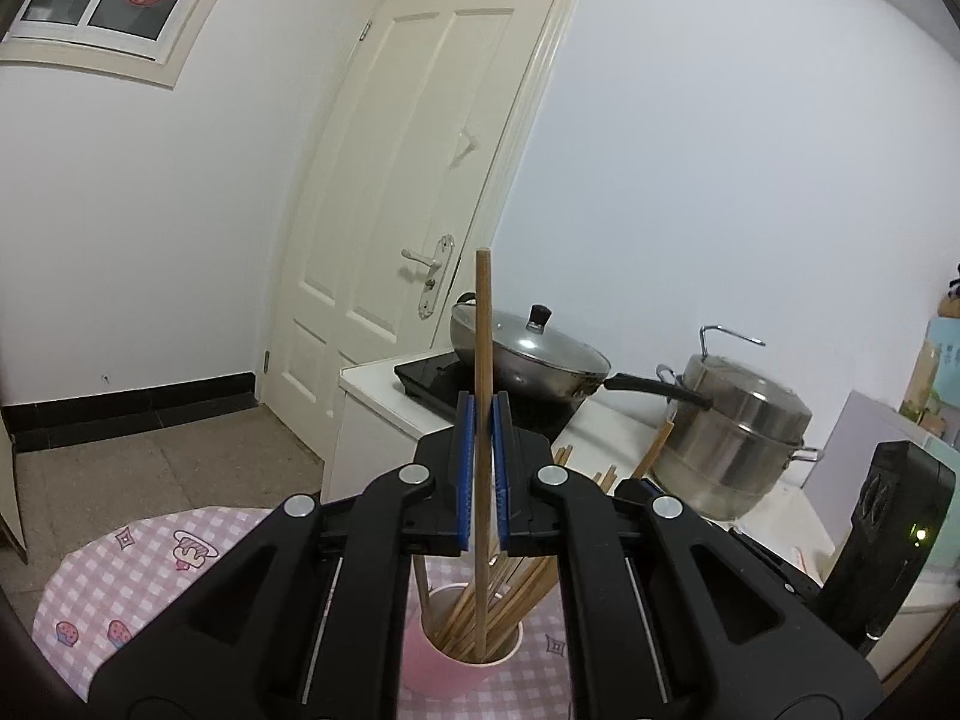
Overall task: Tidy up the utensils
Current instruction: 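Lift the chopsticks with both grippers and lower them into the pink cup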
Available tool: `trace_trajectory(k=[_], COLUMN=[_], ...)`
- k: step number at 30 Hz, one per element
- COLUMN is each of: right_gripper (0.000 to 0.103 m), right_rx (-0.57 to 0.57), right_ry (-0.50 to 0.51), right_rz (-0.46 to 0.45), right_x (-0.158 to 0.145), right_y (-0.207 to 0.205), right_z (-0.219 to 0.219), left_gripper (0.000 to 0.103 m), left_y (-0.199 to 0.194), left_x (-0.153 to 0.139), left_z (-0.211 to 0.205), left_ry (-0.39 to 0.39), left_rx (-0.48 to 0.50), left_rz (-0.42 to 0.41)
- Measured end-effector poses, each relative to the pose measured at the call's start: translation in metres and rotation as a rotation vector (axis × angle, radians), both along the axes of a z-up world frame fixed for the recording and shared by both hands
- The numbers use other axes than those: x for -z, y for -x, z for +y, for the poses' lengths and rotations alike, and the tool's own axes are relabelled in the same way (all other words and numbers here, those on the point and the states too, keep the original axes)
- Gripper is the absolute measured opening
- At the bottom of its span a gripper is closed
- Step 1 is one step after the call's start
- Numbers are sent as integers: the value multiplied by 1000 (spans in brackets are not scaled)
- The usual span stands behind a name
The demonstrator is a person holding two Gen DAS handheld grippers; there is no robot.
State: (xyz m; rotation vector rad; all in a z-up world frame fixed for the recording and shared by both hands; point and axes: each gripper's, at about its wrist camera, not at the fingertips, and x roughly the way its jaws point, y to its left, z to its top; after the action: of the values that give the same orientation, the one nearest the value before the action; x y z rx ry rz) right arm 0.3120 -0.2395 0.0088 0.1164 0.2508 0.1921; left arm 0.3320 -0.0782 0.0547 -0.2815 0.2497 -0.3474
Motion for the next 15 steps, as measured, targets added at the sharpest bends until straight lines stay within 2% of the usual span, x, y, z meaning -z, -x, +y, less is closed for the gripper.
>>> trace_trajectory(k=[15], right_gripper=[4], right_rx=[-45], right_ry=[25], right_rz=[58], right_x=[33], right_y=[8], right_z=[6], left_gripper=[6], left_y=[0], left_x=[53], left_z=[-11], left_ry=[-123], left_rx=[33], left_rz=[62])
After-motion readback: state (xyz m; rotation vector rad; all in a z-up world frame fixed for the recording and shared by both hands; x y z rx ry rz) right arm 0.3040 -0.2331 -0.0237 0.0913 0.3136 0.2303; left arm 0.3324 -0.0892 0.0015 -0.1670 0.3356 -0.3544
